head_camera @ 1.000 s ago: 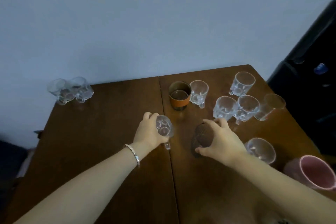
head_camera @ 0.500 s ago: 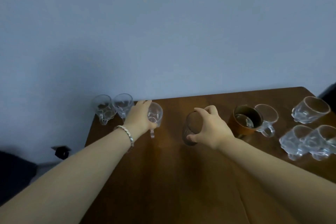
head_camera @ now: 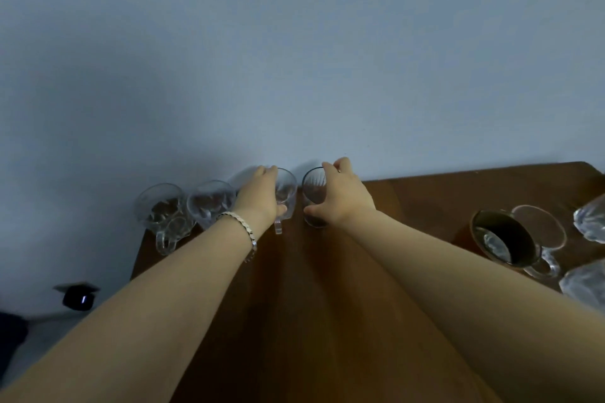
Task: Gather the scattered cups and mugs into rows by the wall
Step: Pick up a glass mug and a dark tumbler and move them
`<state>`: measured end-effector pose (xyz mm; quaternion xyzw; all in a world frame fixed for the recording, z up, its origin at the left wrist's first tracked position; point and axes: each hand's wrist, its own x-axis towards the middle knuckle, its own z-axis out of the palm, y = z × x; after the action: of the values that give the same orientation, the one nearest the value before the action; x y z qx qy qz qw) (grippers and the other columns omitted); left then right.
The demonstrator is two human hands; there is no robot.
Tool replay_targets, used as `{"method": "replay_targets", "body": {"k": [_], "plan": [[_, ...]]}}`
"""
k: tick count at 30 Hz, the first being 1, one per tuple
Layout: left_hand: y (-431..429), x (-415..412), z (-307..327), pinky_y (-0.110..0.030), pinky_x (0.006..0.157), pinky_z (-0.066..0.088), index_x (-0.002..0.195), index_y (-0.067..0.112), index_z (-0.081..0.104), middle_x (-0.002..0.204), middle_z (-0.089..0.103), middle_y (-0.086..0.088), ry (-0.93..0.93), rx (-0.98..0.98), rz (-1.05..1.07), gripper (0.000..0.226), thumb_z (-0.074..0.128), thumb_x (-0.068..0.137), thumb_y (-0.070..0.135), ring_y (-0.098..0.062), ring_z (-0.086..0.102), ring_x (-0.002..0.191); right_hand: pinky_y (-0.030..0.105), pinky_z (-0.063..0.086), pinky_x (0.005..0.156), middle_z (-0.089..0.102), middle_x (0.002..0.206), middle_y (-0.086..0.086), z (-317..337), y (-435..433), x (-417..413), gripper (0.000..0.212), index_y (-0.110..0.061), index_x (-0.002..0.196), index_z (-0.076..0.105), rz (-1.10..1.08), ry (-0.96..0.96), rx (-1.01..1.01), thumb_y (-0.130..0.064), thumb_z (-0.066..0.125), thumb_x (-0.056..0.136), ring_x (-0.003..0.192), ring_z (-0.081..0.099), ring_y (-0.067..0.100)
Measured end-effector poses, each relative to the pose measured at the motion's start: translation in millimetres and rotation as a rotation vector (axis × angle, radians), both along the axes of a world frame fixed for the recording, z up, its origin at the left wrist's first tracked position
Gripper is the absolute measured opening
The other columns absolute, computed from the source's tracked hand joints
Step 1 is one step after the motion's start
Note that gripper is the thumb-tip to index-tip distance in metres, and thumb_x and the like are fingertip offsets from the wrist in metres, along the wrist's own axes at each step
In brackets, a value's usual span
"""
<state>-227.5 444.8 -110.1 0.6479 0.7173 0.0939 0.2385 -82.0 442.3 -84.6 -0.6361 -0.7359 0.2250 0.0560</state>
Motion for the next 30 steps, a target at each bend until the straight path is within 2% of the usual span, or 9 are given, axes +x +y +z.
{"method": "replay_targets", "body": {"k": [4, 9, 13, 16, 18, 22, 25, 27, 30], "plan": [[-1, -2, -4, -0.036, 0.105, 0.037, 0.146, 0.007, 0.026, 0.15, 0.028, -0.011, -0.009, 0.026, -0.013, 0.074, 0.066, 0.084, 0.009, -0.03, 0.044, 0.128, 0.039, 0.046, 0.094, 0.029, 0.144, 0.012, -10, 7, -8, 0.075, -0.004, 0.138, 0.032, -0.021, -0.037, 0.076, -0.034, 0.071, 0.081, 0.127, 0.038, 0.031], [-15, 7, -1, -0.041, 0.113, 0.03, 0.146, 0.01, 0.024, 0.16, 0.01, -0.011, 0.09, 0.037, 0.011, 0.068, 0.06, 0.089, 0.016, -0.033, 0.025, 0.142, 0.036, 0.035, 0.107, 0.013, 0.155, 0.015, -10, -13, 6, 0.094, 0.0, 0.148, 0.003, -0.065, -0.058, 0.052, -0.024, 0.068, 0.085, 0.14, 0.026, 0.03], [-51, 22, 8, -0.043, 0.117, 0.021, 0.146, 0.013, 0.026, 0.158, 0.012, -0.017, 0.276, 0.139, -0.042, 0.063, 0.055, 0.091, 0.026, -0.033, 0.014, 0.145, 0.039, 0.03, 0.11, 0.029, 0.148, 0.015, 7, -49, 59, 0.061, -0.009, 0.142, 0.031, 0.047, -0.201, 0.069, -0.015, 0.058, 0.088, 0.136, 0.032, 0.031], [-83, 39, 17, -0.04, 0.108, 0.036, 0.139, 0.016, 0.039, 0.147, 0.036, -0.009, 0.228, 0.129, -0.12, 0.051, 0.053, 0.091, 0.026, -0.027, 0.035, 0.135, 0.039, 0.026, 0.112, 0.035, 0.146, 0.009, 28, -76, 117, 0.048, -0.016, 0.138, 0.042, 0.005, -0.243, 0.156, -0.024, 0.053, 0.092, 0.136, 0.032, 0.027], [-103, 49, 24, -0.036, 0.095, 0.047, 0.13, 0.019, 0.05, 0.132, 0.053, -0.003, 0.165, 0.032, -0.146, 0.038, 0.049, 0.093, 0.026, -0.021, 0.052, 0.12, 0.038, 0.03, 0.108, 0.039, 0.141, 0.007, 38, -89, 154, 0.044, -0.017, 0.134, 0.047, -0.084, -0.287, 0.178, -0.031, 0.053, 0.092, 0.132, 0.035, 0.026], [-138, 67, 35, -0.03, 0.082, 0.05, 0.119, 0.023, 0.058, 0.114, 0.064, 0.003, 0.153, -0.125, -0.187, 0.027, 0.049, 0.094, 0.028, -0.016, 0.062, 0.102, 0.04, 0.039, 0.1, 0.049, 0.133, 0.008, 37, -107, 201, 0.042, -0.014, 0.126, 0.055, -0.154, -0.444, -0.028, -0.038, 0.054, 0.091, 0.124, 0.043, 0.028], [-162, 79, 40, -0.027, 0.079, 0.051, 0.115, 0.024, 0.06, 0.108, 0.067, 0.005, 0.113, -0.166, -0.174, 0.024, 0.051, 0.093, 0.028, -0.013, 0.063, 0.095, 0.041, 0.043, 0.097, 0.058, 0.125, 0.011, 28, -122, 216, 0.03, -0.013, 0.123, 0.057, -0.136, -0.419, -0.081, -0.016, 0.049, 0.094, 0.121, 0.047, 0.029], [-176, 89, 43, -0.022, 0.076, 0.048, 0.117, 0.025, 0.059, 0.109, 0.067, 0.007, 0.094, -0.183, -0.191, 0.025, 0.052, 0.093, 0.028, -0.009, 0.062, 0.093, 0.04, 0.046, 0.091, 0.059, 0.124, 0.01, 26, -132, 224, 0.034, -0.014, 0.123, 0.057, -0.087, -0.433, -0.051, -0.005, 0.043, 0.093, 0.119, 0.049, 0.029], [-193, 113, 47, -0.019, 0.078, 0.049, 0.119, 0.026, 0.058, 0.111, 0.066, 0.009, 0.072, -0.2, -0.231, 0.027, 0.052, 0.093, 0.027, -0.006, 0.062, 0.097, 0.038, 0.044, 0.091, 0.058, 0.125, 0.008, 29, -151, 242, 0.036, -0.014, 0.124, 0.057, 0.068, -0.494, -0.036, -0.005, 0.041, 0.094, 0.119, 0.049, 0.028]]}}
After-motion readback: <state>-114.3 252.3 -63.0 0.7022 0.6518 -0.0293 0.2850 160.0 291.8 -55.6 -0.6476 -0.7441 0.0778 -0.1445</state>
